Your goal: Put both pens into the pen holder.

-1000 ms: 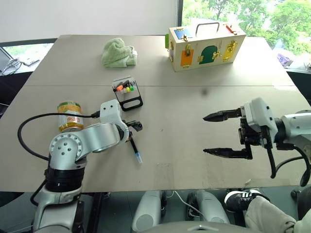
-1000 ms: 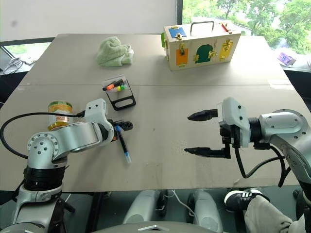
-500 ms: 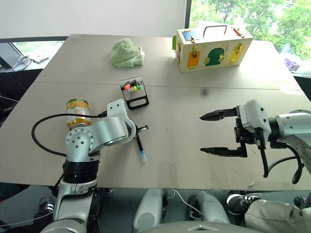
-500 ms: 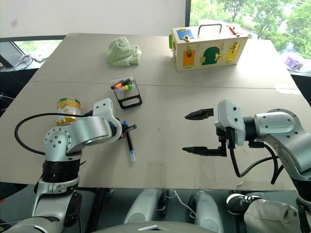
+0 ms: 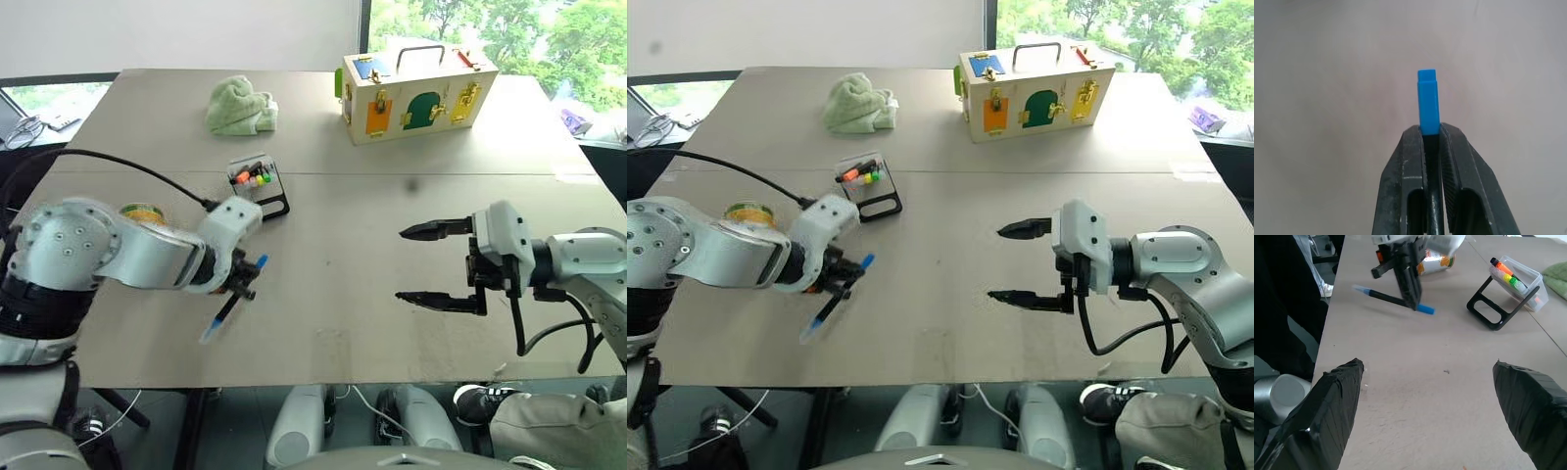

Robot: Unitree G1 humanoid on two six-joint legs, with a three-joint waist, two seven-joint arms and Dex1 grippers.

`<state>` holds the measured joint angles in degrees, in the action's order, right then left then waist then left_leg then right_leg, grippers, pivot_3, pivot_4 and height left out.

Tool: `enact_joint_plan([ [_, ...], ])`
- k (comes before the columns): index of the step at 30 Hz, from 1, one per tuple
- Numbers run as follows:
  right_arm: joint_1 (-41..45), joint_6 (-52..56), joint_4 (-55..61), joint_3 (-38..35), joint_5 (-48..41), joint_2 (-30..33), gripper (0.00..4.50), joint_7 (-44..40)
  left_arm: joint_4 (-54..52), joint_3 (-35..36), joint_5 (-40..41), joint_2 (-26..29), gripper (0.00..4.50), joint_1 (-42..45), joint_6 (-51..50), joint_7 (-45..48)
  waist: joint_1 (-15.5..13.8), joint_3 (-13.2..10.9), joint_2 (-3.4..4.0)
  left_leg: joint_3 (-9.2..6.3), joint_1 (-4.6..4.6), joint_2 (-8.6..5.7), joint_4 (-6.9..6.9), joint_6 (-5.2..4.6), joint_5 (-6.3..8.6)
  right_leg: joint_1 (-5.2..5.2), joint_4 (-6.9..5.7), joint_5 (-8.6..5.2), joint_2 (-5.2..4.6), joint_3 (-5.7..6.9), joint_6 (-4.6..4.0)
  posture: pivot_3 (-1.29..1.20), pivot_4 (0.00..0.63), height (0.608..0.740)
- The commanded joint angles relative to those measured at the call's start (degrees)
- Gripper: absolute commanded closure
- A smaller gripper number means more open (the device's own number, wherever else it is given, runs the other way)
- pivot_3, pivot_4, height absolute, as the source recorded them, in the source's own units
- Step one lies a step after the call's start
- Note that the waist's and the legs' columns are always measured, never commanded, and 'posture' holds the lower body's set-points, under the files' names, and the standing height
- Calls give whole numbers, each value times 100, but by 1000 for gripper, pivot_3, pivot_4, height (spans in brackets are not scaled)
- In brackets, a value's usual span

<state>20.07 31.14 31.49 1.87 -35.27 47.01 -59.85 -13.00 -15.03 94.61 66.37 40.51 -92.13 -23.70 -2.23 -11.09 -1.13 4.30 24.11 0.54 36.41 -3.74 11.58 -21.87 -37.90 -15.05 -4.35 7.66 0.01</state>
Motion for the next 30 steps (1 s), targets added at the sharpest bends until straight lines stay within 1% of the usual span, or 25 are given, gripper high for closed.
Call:
enact_joint_plan([
  [1, 130, -61, 76, 12, -8, 1, 0, -65, -319, -474, -1550, 473, 3582, 388, 116, 2129, 0, -1, 2, 0, 2, 1, -1, 1, 0, -3, 0, 0, 1, 0, 0, 0, 150, 740],
  [3, 140, -76, 60, 29, 10, -8, 0, -88, -462, -905, -2420, 715, 2821, 452, 502, 3240, 0, -3, 6, 2, 4, 1, -2, 2, 1, -7, 3, 0, -1, 0, 0, 0, 150, 740],
  [4, 138, -82, 57, 36, 19, -15, 0, -92, -465, -1136, -2849, 804, 2383, 493, 734, 3748, 0, -3, 5, 4, 8, 1, -5, 3, 2, -15, 4, 0, -5, -1, 0, 0, 150, 740],
  [5, 135, -85, 57, 39, 27, -19, 0, -95, -458, -1298, -3196, 866, 1832, 518, 916, 4156, -2, -3, 5, 4, 13, 0, -5, 3, 2, -21, 4, 0, -6, -1, 0, 0, 150, 740],
  [6, 123, -82, 68, 40, 33, -27, 0, -89, -415, -1442, -3500, 883, 1601, 576, 1083, 4569, -2, -3, 5, 3, 30, 0, -5, 3, 1, -38, 3, 1, -7, -1, -1, 0, 150, 740],
  [7, 101, -74, 94, 40, 45, -38, 0, -64, -303, -1615, -3839, 861, 1244, 664, 1243, 4945, -1, -3, 5, 2, 47, 1, -5, 3, 1, -54, 0, 2, -7, -1, -1, 0, 150, 740],
  [8, 86, -67, 113, 41, 57, -52, 0, -39, -212, -1837, -4234, 846, 1244, 767, 1414, 5302, -3, -3, 5, 3, 66, 1, -3, 3, 0, -73, -3, 8, -7, -1, -11, 0, 150, 740],
  [10, 57, -48, 155, 45, 82, -82, 0, 24, -16, -2224, -4868, 758, 1244, 987, 1625, 5939, -15, -3, 5, 6, 73, 0, 0, -6, -6, -79, -5, 14, -5, 0, -20, 0, 150, 740],
  [14, -52, -23, 282, 30, 108, -107, 0, 178, 420, -2905, -5972, 467, 1244, 1426, 1969, 7046, -16, -3, 6, 10, 74, 0, 2, -23, -15, -79, -4, 2, -3, 0, 0, 0, 150, 740],
  [17, -171, -27, 363, 2, 126, -90, 0, 259, 707, -3170, -6466, 175, 1244, 1721, 2019, 7727, -44, -2, 10, 8, 73, 0, 4, -25, -16, -77, -7, 1, -3, 0, 2, 0, 150, 740],
  [19, -248, -33, 425, -10, 150, -68, 0, 310, 882, -3319, -6668, -48, 1244, 1840, 1854, 8037, -50, 1, 14, 8, 72, 0, 7, -26, -16, -76, -8, 1, -4, 0, 2, 0, 150, 740],
  [21, -327, -19, 497, -35, 163, -47, 0, 372, 881, -3323, -6615, -308, 1244, 1834, 1517, 8210, -66, 5, 22, 5, 72, 0, 14, -27, -16, -72, -12, 1, -4, 1, 3, 0, 150, 740],
  [22, -359, -21, 525, -44, 182, -33, 0, 397, 786, -3253, -6581, -392, 1747, 1780, 1349, 8197, -71, 8, 27, 5, 71, 0, 15, -27, -16, -71, -12, 1, -5, 1, 3, 0, 150, 740],
  [23, -378, -8, 543, -56, 183, -30, 0, 424, 691, -3182, -6594, -441, 1918, 1711, 1234, 8177, -72, 8, 27, 2, 71, 0, 19, -28, -16, -69, -14, 2, -6, 1, 3, 0, 150, 740],
  [25, -404, 2, 567, -68, 179, -29, 0, 468, 595, -3050, -6637, -491, 2575, 1594, 1067, 8132, -57, 9, 28, 2, 72, 0, 23, -31, -15, -68, -14, 2, -8, 0, 4, 0, 150, 740],
  [26, -412, 4, 577, -69, 171, -26, 0, 483, 578, -2983, -6661, -514, 3052, 1543, 1004, 8113, -53, 9, 28, 2, 72, 0, 26, -33, -14, -67, -14, 2, -8, 0, 5, 0, 150, 740],
  [27, -421, 0, 580, -74, 165, -19, 0, 487, 562, -2928, -6679, -538, 3388, 1508, 951, 8097, -51, 9, 29, 2, 72, 0, 27, -33, -13, -66, -14, 2, -8, -1, 4, 0, 150, 740],
  [29, -432, 1, 593, -64, 158, -7, 0, 489, 408, -2649, -6645, -565, 4223, 1380, 810, 8016, -40, 9, 29, 2, 72, 0, 27, -33, -13, -66, -15, 2, -8, 0, 4, 0, 150, 740],
  [30, -430, 0, 588, -61, 150, 1, 0, 481, 334, -2524, -6643, -567, 4372, 1335, 753, 7980, -31, 9, 29, 2, 72, 0, 27, -33, -14, -66, -15, 2, -8, 0, 4, 0, 150, 740],
])
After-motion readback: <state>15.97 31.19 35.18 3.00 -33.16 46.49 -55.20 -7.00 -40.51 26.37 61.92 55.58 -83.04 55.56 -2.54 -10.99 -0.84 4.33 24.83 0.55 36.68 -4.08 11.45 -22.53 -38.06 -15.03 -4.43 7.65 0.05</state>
